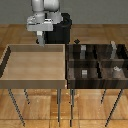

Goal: Place the milk carton into the appropriate compartment.

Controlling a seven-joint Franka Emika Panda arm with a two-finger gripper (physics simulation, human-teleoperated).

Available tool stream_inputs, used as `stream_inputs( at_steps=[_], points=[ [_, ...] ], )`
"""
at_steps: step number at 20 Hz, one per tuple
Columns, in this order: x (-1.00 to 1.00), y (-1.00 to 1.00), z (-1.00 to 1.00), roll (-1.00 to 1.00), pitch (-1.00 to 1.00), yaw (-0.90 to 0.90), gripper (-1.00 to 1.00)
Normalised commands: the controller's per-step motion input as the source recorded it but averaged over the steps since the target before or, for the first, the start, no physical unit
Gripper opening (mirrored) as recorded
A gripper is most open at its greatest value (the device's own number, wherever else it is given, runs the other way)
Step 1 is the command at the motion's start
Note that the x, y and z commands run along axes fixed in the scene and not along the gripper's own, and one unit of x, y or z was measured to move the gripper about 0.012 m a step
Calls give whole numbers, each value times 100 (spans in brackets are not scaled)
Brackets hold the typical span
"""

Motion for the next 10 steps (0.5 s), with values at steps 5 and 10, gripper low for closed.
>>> stream_inputs(
  at_steps=[5, 10],
  points=[
    [0, 100, 0, 0, 0, 0, -100],
    [0, 100, 0, 0, 0, 0, -100]
  ],
)
